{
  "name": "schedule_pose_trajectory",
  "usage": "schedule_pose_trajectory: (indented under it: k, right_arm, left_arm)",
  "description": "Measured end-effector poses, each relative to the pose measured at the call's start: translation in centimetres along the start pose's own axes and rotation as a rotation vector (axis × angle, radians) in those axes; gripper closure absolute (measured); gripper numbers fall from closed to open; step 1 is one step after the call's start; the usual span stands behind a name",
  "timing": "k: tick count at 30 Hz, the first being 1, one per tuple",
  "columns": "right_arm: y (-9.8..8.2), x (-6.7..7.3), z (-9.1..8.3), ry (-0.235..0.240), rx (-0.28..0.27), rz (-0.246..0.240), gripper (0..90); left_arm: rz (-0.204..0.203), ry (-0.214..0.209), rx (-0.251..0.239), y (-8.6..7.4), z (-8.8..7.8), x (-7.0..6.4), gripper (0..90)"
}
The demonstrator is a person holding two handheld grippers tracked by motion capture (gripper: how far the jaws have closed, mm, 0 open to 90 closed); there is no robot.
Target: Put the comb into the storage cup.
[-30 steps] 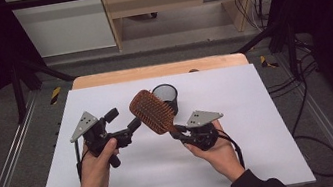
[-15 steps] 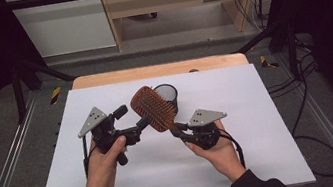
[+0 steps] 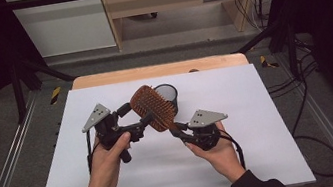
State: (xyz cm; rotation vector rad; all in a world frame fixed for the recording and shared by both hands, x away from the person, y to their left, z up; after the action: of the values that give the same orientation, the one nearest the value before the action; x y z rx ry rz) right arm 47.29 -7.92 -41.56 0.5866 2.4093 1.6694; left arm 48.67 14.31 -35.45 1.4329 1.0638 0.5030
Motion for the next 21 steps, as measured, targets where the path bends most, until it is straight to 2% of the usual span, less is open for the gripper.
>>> schedule_pose_trajectory:
  k: [2,10,21]
  right_arm:
    - [0.0,0.1,0.0,-0.001,-0.002,-0.003,72.9]
    - [0.1,0.5,0.2,0.009,-0.014,-0.02,72.9]
    - [0.2,0.6,0.2,0.006,-0.021,-0.029,72.8]
  left_arm:
    - [-0.014,-0.005,0.006,0.1,0.2,-0.1,3.0]
    - [-0.026,0.004,0.003,0.7,1.2,-0.4,6.1]
    - [-0.106,-0.009,0.011,1.0,1.5,-0.3,23.4]
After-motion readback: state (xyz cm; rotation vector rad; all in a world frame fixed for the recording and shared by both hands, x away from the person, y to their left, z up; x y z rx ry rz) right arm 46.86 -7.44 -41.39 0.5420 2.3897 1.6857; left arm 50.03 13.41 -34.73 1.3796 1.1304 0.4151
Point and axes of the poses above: each handheld gripper's, and its own axes: z roughly forward along the jaws, y roughly out of its top, x roughly to its left, the point moved 3 cm from there along z, roughly forward along the jaws, and after that the axes turned 15 degrees about y, right-handed, at the moved point
